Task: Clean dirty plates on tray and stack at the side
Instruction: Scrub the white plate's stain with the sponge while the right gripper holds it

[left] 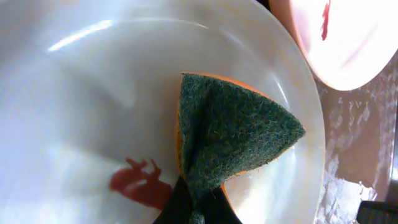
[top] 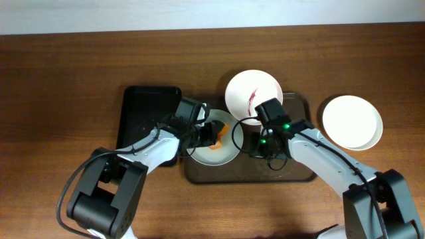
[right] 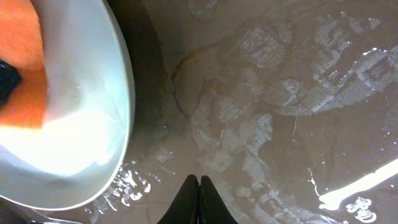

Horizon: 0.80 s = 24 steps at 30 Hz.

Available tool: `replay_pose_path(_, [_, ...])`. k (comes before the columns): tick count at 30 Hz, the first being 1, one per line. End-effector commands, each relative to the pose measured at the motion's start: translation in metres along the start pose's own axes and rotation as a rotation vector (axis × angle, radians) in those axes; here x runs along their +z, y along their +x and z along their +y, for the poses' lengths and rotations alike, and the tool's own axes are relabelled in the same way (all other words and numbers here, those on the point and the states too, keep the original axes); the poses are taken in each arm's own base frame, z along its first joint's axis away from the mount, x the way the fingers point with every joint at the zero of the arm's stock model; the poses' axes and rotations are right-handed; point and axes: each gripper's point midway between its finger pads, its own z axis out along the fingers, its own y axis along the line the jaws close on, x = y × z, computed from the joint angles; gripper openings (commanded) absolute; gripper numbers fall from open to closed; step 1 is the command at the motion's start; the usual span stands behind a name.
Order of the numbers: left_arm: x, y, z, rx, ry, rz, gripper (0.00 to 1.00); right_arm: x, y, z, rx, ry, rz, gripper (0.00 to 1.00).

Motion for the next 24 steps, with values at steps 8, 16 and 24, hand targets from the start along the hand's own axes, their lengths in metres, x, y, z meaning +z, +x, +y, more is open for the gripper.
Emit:
replay_pose_path(8, [-0.008,0.002,0.034,0.001,-0.174,-0.014,0.0,-0.001,-0.024,0.02,-0.028,-0.081,-0.098,0.28])
replay_pose_path(16, [-0.008,0.003,0.034,0.001,-0.175,-0.014,0.0,0.02,-0.016,0.02,-0.021,-0.091,-0.03,0.27])
replay_pose_path(24, [-0.009,0.002,0.035,0.001,-0.179,-0.015,0.0,0.026,-0.014,0.027,-0.024,-0.135,-0.008,0.27])
